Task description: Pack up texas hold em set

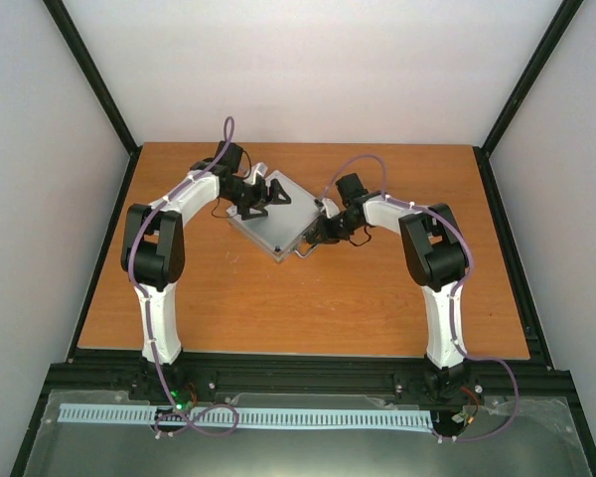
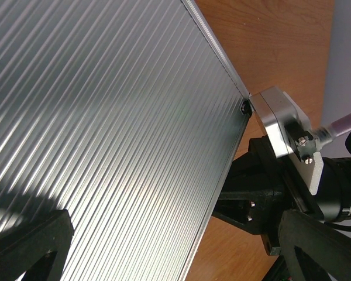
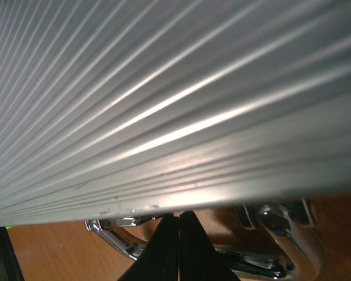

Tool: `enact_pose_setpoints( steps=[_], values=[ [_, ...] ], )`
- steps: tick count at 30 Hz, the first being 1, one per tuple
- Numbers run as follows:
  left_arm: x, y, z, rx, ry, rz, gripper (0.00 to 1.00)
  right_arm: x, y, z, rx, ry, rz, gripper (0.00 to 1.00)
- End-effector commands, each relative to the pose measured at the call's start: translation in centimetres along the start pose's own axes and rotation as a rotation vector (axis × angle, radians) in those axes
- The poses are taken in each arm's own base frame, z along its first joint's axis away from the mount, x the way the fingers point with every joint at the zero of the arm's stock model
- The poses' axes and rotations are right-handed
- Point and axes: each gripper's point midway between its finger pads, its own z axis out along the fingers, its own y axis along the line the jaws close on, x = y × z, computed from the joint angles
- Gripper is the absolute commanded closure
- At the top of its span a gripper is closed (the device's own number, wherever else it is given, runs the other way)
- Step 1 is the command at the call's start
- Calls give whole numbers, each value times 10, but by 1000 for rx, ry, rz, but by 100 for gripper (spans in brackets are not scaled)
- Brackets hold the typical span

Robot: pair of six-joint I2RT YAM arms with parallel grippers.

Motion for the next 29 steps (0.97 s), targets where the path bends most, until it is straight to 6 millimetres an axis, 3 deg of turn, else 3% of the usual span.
enact_pose_setpoints(
  steps=[1,6,7,9,10,11,12,16,23,29],
  values=[
    [22,35,18,-91,76,-61,0,0,-7,6,68,-11,8,97],
    [17,31,12,-105,69,-41,0,-1,10,-27,123,-34,-28,96],
    [14,30,10,-117,63,-35,0,-1,15,-35,139,-43,-36,90],
    [8,29,4,-144,45,-17,0,-1,22,-53,178,-59,-53,69],
    [5,28,0,-158,37,-10,0,-1,25,-62,201,-67,-61,49],
    [1,26,-4,-171,26,-4,0,-1,28,-71,229,-78,-66,19],
    [-5,23,-9,-189,6,7,0,-1,29,-80,259,-89,-71,2],
    [-25,14,-43,-299,-105,47,0,-3,36,-115,364,-146,-70,0],
    [-43,-16,-124,-439,-330,132,0,10,26,-148,525,-184,-14,0],
    [-29,-15,-145,-495,-353,140,0,14,27,-163,566,-221,-31,0]
  ],
)
